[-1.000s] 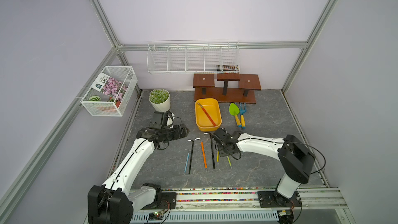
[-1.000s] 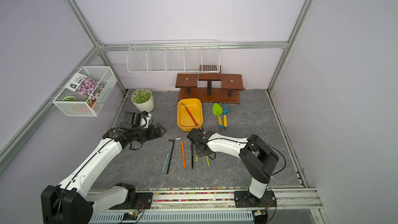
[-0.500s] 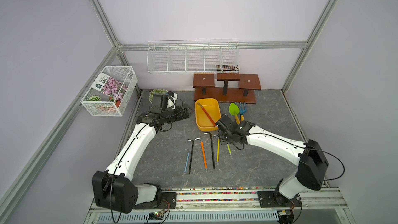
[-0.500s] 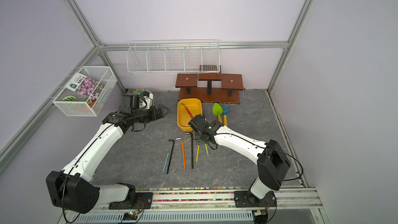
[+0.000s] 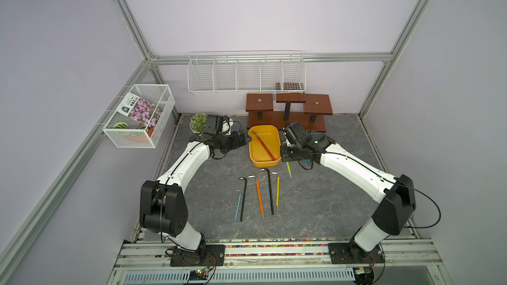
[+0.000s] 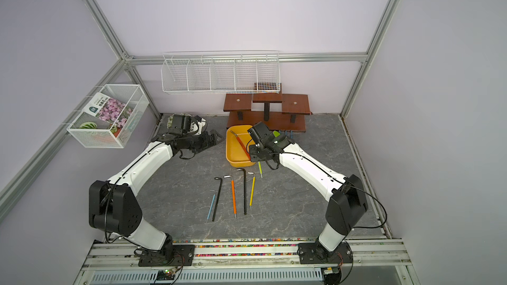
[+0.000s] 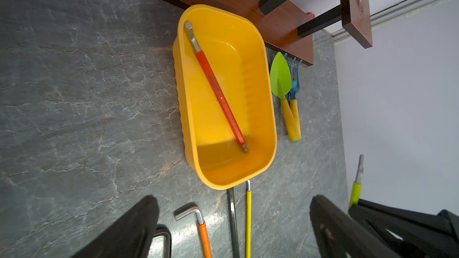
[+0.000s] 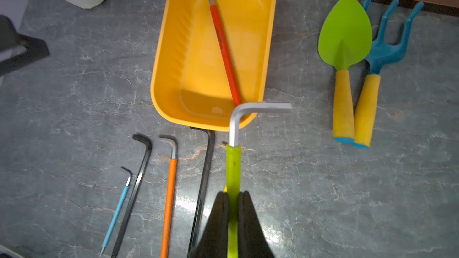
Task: Put the hex key on the desktop into the storage box
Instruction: Pick up the Allen key from the center of the board, then place the Allen key in the storage box.
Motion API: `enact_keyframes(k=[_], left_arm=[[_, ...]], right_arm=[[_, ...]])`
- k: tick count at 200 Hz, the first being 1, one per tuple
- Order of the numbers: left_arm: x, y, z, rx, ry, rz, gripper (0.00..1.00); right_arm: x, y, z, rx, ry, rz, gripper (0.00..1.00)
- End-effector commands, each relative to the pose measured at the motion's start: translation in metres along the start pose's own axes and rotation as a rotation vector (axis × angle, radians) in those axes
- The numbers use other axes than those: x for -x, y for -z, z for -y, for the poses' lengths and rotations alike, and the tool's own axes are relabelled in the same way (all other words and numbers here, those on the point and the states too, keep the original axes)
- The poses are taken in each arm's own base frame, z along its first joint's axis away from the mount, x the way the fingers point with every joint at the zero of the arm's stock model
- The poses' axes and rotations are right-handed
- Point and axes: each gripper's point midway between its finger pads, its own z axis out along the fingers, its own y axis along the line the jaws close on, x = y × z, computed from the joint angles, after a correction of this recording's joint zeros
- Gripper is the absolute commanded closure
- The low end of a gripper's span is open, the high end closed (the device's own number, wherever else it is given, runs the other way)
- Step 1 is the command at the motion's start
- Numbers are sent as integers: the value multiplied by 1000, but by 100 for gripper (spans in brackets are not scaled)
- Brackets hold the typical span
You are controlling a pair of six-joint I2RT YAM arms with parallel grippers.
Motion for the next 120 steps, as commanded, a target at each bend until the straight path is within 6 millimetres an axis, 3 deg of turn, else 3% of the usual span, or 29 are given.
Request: enact_keyframes(k=[1,68,120], left_arm=[[5,-1,4,-19,-16,13,0],[4,0,7,-38,-1,10,0],[3,2,8,-40,-3,15,1]], right_arm=[[8,-13,-4,26,22,-27,100],[50,-43,-16,93,-10,-8,100],[71,-71,-14,118,-22,-12,100]])
